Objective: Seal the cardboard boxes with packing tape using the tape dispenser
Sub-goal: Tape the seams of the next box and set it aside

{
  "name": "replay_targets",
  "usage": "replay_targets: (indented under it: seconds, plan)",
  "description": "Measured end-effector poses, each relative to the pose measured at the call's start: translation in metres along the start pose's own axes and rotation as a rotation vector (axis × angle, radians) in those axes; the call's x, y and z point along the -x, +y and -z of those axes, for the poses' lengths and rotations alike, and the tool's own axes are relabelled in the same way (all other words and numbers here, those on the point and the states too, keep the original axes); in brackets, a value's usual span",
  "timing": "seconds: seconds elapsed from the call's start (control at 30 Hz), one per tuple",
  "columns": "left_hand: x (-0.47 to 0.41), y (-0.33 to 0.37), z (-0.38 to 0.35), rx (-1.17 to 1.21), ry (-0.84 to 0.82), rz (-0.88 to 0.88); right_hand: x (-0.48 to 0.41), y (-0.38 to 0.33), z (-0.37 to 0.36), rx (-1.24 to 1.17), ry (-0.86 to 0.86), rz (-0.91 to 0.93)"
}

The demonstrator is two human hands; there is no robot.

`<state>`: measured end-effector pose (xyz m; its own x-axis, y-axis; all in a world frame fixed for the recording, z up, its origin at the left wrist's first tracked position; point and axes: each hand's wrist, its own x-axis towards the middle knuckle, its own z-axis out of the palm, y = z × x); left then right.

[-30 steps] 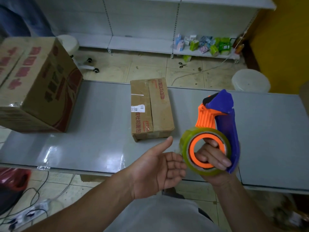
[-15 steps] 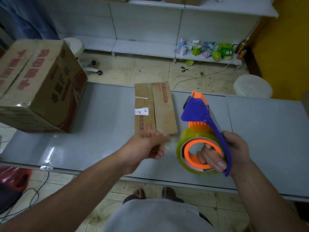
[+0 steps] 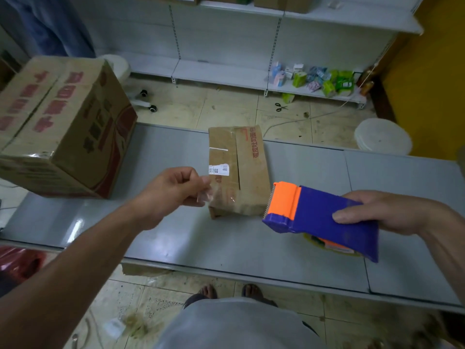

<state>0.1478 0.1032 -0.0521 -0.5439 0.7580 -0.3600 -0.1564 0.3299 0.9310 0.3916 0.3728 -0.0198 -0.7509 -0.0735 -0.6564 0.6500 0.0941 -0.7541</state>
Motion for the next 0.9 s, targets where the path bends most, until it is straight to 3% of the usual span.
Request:
replay_targets:
  seconds: [0.27,0.53,0.9]
  plan:
    - [0.003,-0.023,-0.016,0.253,0.047,0.132,-0.009,-0.035,0.008,0.239,0.085,-0.122]
    - [-0.013,-0.055,-0.010,0.079,0.222,0.091,-0.037,-0.054,0.017,0.413,0.116,-0.245]
    - [-0.023,-0.072,-0.001,0.160,0.199,0.123,-0.069,-0.065,0.022,0.500,0.068,-0.332]
